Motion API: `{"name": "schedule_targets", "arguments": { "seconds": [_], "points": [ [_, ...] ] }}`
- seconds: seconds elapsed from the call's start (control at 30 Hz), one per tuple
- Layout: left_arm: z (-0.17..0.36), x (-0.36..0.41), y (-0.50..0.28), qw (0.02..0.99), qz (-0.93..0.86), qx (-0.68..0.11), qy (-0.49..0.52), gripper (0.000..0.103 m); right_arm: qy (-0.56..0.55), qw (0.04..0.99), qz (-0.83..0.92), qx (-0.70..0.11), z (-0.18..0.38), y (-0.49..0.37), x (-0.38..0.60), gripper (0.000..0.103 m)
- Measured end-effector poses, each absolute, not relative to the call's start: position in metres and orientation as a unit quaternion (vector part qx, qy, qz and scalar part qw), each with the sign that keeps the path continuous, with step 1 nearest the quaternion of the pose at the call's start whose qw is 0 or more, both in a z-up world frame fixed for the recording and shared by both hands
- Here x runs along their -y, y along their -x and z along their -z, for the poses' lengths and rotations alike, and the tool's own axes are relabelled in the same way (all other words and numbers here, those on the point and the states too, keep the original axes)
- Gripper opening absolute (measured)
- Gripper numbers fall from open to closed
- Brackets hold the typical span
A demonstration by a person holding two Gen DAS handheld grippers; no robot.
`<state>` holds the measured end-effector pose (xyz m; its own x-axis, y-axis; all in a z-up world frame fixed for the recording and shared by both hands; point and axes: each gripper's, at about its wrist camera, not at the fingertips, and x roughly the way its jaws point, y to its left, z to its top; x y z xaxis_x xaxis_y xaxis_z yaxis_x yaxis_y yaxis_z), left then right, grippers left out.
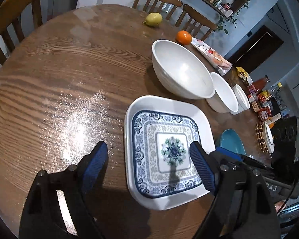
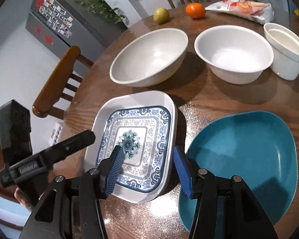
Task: Organize plates and bowls
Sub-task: 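Carry the patterned plate toward the white bowls and lower it with the right gripper, then set the patterned plate flat on the table and open the right gripper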
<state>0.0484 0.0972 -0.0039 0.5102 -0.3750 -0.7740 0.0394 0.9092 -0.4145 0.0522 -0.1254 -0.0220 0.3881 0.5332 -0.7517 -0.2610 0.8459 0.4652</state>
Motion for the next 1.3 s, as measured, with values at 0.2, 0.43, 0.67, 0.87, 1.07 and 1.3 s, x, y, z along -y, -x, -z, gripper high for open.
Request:
{"name": "schedule_targets", "arguments": {
  "seconds": [0.2,0.43,0.67,0.87,1.07,1.3],
  "points": [
    [0.009,-0.089,-0.039,0.847,0.135,-0.486,0.169,0.082,-0.116,0.837,-0.228,-0.484,0.025,-0.05,0.119,0.054],
    [0.013,-0.082,-0.033,0.844,0.144,-0.492,0.16,0.078,-0.1,0.843,-0.219,-0.482,0.029,-0.051,0.113,0.054],
    [0.019,-0.07,-0.029,0.833,0.158,-0.51,0.148,0.076,-0.083,0.849,-0.213,-0.476,0.035,-0.048,0.109,0.054],
    [0.021,-0.063,-0.021,0.83,0.168,-0.51,0.154,0.076,-0.07,0.861,-0.195,-0.465,0.034,-0.043,0.113,0.054],
    [0.015,-0.05,-0.016,0.835,0.173,-0.502,0.148,0.075,-0.072,0.871,-0.191,-0.447,0.027,-0.036,0.127,0.054],
    [0.014,-0.027,-0.017,0.834,0.183,-0.505,0.126,0.074,-0.08,0.874,-0.179,-0.445,0.027,-0.033,0.153,0.054]
  ]
}}
